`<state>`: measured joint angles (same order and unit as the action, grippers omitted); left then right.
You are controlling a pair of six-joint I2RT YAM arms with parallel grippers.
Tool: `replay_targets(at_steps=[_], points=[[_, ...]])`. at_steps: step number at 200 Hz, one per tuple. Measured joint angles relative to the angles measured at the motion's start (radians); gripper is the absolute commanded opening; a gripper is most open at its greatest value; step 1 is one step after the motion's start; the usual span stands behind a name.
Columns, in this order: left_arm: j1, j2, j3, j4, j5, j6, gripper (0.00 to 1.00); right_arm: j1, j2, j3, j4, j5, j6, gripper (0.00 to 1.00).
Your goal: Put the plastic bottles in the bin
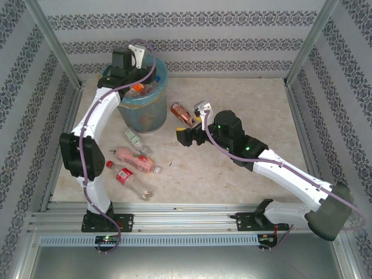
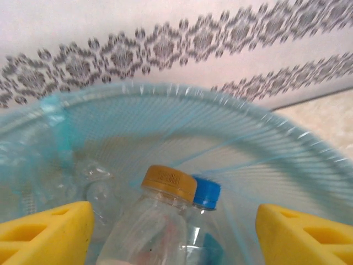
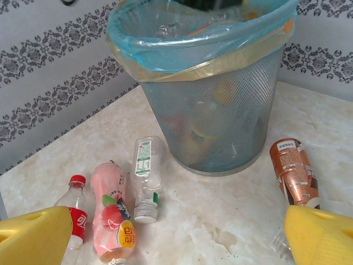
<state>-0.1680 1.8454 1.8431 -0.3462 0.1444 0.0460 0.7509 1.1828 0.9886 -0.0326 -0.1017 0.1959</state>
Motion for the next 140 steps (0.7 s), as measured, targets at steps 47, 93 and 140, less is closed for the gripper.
replay_targets(at_steps=[47,93,140], points=[[0.000,-0.169,-0.090,0.092,0.042,-0.054,0.62,0.000,0.031,0.034,-0.028,0.041,0.006,0.98],[-0.043,-0.285,-0.213,0.137,0.027,-0.053,0.59,-0.034,0.119,0.169,-0.191,0.056,-0.126,0.93],[-0.264,-0.336,-0.292,0.177,-0.008,0.019,0.60,-0.248,0.254,0.206,-0.359,0.000,-0.283,0.93]])
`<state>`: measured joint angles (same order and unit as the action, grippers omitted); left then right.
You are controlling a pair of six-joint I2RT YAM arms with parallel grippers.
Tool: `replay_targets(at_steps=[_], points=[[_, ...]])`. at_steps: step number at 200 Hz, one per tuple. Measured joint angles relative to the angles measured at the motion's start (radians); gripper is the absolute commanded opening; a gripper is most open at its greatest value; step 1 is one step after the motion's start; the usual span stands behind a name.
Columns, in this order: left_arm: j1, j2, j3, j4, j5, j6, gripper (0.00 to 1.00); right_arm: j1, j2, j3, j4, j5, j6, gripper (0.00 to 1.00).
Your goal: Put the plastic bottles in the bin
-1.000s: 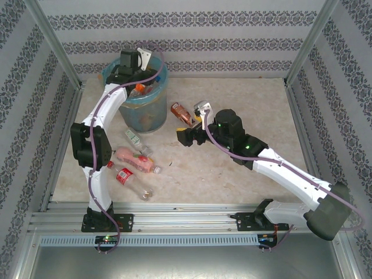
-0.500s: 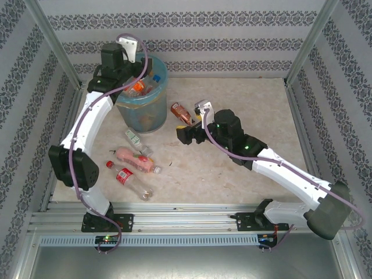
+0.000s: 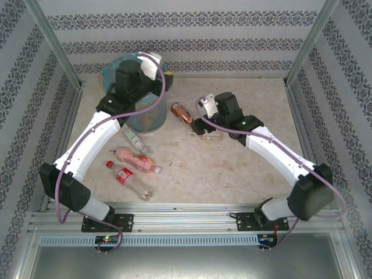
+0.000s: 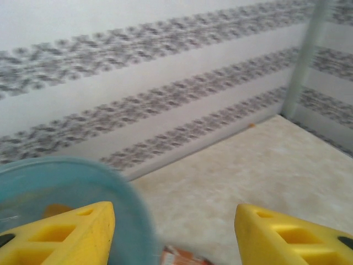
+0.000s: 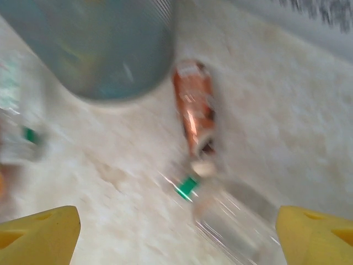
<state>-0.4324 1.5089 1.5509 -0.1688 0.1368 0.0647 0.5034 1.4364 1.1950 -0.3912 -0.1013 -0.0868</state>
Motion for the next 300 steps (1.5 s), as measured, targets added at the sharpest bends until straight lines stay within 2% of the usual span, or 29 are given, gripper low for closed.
replay_targets(at_steps=[22,53,79,139,198,300], points=[[-0.070,-0.029,-0.100,0.063,0.022,0.006,0.60,-0.056,0.063,-0.020,-0.043,-0.013,-0.080,0.96],[-0.138,-0.038,-0.238,0.158,0.061,-0.015,0.61,-0.061,0.140,-0.034,-0.090,-0.058,-0.171,0.96],[-0.182,-0.038,-0.298,0.170,0.091,-0.028,0.64,-0.078,0.176,-0.041,-0.107,-0.091,-0.233,0.94],[-0.183,-0.116,-0.302,0.171,0.031,0.023,0.68,-0.096,0.273,-0.043,-0.114,-0.090,-0.306,0.95],[-0.183,-0.136,-0.301,0.171,0.012,0.060,0.69,-0.096,0.338,0.011,-0.088,-0.015,-0.337,0.97],[-0.182,-0.174,-0.301,0.170,-0.021,0.083,0.71,-0.124,0.426,0.127,-0.116,-0.035,-0.420,0.98]])
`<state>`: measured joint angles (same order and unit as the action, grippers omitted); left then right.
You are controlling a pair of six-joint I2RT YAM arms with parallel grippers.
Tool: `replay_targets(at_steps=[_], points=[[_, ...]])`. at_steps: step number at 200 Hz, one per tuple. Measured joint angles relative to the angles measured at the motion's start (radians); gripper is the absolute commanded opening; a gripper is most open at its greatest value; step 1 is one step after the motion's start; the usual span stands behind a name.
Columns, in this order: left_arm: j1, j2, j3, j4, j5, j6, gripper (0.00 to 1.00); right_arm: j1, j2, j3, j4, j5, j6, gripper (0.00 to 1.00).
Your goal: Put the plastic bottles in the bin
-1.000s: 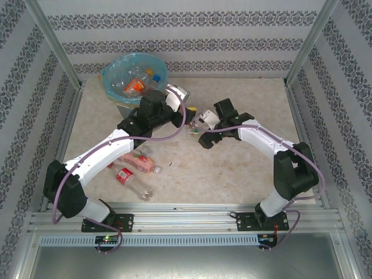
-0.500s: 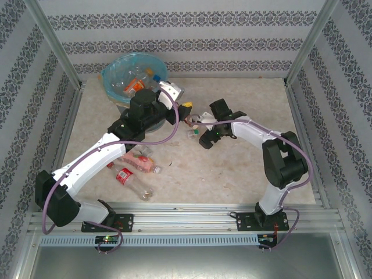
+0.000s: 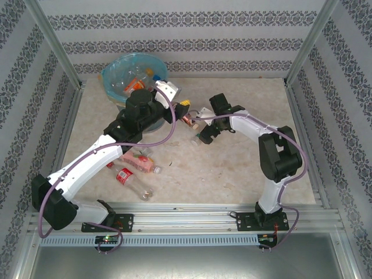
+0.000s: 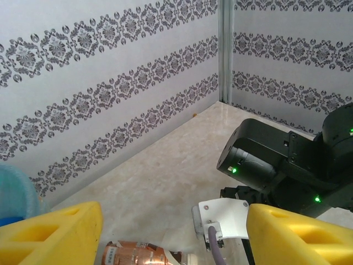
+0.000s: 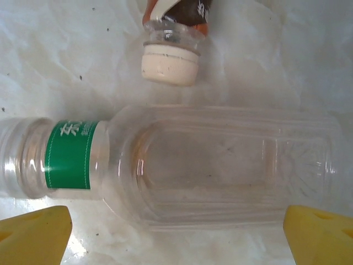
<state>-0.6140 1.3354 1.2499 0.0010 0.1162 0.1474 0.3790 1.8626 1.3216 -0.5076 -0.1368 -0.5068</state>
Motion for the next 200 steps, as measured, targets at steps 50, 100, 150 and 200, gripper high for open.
replay_targets(at_steps=[50,100,150,200], points=[[0.001,-0.011,0.000,0.000,-0.016,0.004,0.71,-0.024,0.078,0.098,-0.009,-0.064,-0.014,0.98],[0.001,-0.018,0.000,0.000,-0.016,0.005,0.71,-0.023,0.106,0.158,-0.018,-0.067,0.003,0.98],[0.001,-0.018,0.005,0.000,-0.016,0.005,0.71,-0.023,0.174,0.291,0.000,-0.044,0.101,0.98],[0.001,-0.017,0.013,0.000,-0.016,0.006,0.72,-0.029,0.328,0.442,-0.024,0.034,0.170,0.98]])
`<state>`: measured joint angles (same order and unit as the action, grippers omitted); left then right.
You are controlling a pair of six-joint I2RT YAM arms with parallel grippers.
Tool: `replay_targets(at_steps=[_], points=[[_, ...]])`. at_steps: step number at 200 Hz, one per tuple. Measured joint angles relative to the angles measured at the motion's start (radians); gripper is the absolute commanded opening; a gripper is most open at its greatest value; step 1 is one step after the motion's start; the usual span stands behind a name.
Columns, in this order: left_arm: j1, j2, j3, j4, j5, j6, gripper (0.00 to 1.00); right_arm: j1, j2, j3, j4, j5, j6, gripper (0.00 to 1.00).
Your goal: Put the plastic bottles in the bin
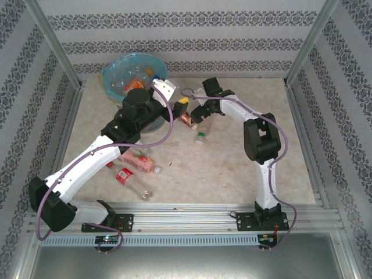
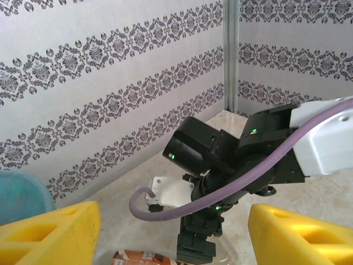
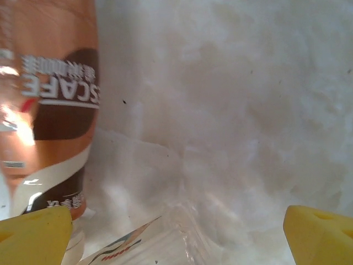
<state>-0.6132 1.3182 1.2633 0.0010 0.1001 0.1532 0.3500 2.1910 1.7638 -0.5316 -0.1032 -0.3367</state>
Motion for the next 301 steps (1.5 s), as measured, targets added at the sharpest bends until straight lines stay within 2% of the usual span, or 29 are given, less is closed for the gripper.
replay_targets(at_steps=[32,74,130,169,199,230,267,301], points=[[0.000,0.000,0.000,0.000,0.000,0.001,0.72,-0.030,-0.021,-0.061,-0.008,0.008,0.068,0.97],[0.006,0.000,-0.001,0.000,-0.001,0.000,0.73,-0.076,-0.180,-0.241,-0.006,0.007,0.146,0.97],[0.007,0.000,-0.006,0.002,0.000,0.000,0.74,-0.077,-0.372,-0.457,0.000,-0.102,0.263,0.95],[0.013,0.002,-0.014,0.008,0.000,0.000,0.74,-0.038,-0.451,-0.536,-0.014,-0.200,0.315,0.93],[0.020,0.005,-0.016,0.010,0.000,0.000,0.74,0.041,-0.494,-0.549,-0.026,-0.197,0.307,0.94],[0.020,0.007,-0.018,0.014,0.000,0.000,0.74,0.089,-0.493,-0.544,-0.027,-0.124,0.250,0.97],[0.024,0.007,-0.022,0.015,0.000,-0.001,0.74,0.078,-0.390,-0.465,-0.026,0.004,0.169,0.98],[0.026,0.007,-0.025,0.015,0.000,0.000,0.74,0.061,-0.315,-0.455,-0.033,0.041,0.120,0.97]])
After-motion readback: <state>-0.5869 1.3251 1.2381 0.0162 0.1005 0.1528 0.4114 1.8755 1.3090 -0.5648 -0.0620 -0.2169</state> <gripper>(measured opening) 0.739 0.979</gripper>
